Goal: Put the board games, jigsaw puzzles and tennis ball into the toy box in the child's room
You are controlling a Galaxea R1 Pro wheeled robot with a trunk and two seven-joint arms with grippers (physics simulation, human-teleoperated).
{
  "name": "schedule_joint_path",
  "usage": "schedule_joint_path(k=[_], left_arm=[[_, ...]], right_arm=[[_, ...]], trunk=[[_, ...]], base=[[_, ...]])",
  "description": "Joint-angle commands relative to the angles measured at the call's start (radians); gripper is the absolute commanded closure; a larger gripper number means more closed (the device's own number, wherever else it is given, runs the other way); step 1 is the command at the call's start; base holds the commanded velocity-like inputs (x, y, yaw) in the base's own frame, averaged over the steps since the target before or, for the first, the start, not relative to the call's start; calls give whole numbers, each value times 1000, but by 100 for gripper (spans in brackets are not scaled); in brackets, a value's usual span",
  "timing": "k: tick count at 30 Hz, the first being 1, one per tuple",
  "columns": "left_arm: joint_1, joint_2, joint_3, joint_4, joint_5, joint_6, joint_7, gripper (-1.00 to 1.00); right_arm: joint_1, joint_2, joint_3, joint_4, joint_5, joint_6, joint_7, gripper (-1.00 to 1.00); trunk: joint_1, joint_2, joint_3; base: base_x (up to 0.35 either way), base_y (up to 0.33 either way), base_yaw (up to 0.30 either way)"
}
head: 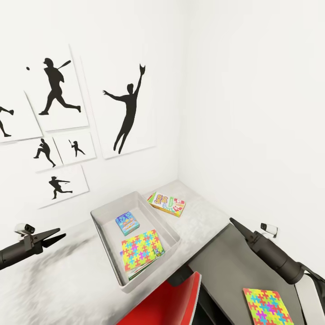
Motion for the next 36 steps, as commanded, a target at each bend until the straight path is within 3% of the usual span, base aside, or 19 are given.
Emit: schedule_joint_path(k=[1,22,36], left_arm=[[-1,1,0,0,0,11,-4,-100],[-1,15,0,0,1,11,-4,-100],[-1,16,0,0,1,10,-4,-100]], right_arm=[[-1,0,0,0,-5,7,1,-100],[-1,0,1,0,-9,7,1,-100],[-1,0,1,1,-7,7,1,-100]], trunk=[[1,-2,-2],[1,-2,21],[1,-2,38]], base=[[0,0,-89],[-7,0,-182],[-203,0,-202]])
